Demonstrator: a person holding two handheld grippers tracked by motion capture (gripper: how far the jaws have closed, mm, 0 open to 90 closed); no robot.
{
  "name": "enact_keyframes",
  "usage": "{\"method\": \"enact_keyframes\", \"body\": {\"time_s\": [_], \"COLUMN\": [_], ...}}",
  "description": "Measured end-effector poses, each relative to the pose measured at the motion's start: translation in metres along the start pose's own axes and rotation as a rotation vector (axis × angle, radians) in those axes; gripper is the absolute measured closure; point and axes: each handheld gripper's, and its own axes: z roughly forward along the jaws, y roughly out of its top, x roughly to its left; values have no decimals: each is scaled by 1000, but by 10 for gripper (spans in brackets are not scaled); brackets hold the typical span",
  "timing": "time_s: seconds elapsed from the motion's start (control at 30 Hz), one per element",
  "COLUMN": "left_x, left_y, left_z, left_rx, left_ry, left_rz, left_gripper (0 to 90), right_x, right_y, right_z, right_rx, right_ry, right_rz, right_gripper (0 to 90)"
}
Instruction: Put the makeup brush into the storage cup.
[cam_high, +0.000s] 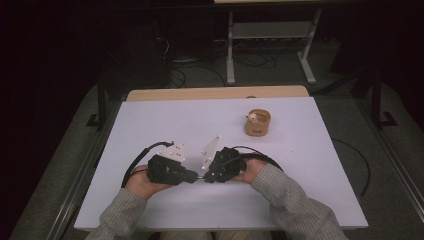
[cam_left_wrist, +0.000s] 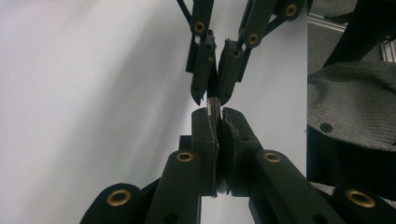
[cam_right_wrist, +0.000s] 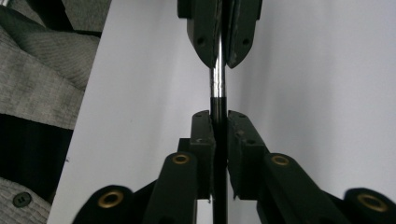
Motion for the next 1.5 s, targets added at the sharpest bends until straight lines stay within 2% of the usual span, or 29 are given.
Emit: {"method": "enact_keyframes", "body": {"time_s": [0.07,0.13,0.17,0.23,0.33,0.53,0.67,0.73,0.9,0.97,1.1,1.2,1.3,1.4,1.5], "left_x": [0,0,-1,-3,-2,1,3,4,5,6,5,4,3,2,-1], "left_y": [-1,-1,-2,-2,-3,-3,-2,-2,-2,-2,0,1,4,5,6], "left_z": [0,-1,-2,-2,-1,-1,-2,-3,-4,-4,-3,-3,-4,-3,-2], "left_rx": [-12,-27,-39,-40,-42,-60,-64,-72,-81,-65,-48,-32,-6,7,6], "left_ry": [-4,-3,0,5,8,-20,-18,-22,-26,-24,-11,-1,11,17,23], "left_rz": [-5,-9,-6,-3,-15,-41,-41,-69,-80,-65,-66,-54,-45,-31,-29], "left_gripper": [841,824,792,703,666,681,771,828,839,841,842,842,843,842,842], "right_x": [0,2,0,1,3,4,5,6,6,7,7,7,9,8,7], "right_y": [-1,-4,-4,-8,-14,-17,-15,-15,-14,-12,-11,-9,-8,-5,-5], "right_z": [1,2,3,3,3,-1,-1,-1,-2,-1,2,0,-5,-6,-5], "right_rx": [-12,-25,-47,-86,-144,-189,-189,-190,-196,-184,-164,-141,-122,-83,-73], "right_ry": [1,16,12,18,5,-42,-58,-61,-75,-78,-84,-103,-107,-87,-76], "right_rz": [-11,8,-7,15,34,34,18,12,11,10,7,21,29,40,36], "right_gripper": [823,828,828,829,829,829,829,829,829,827,820,752,741,783,813]}}
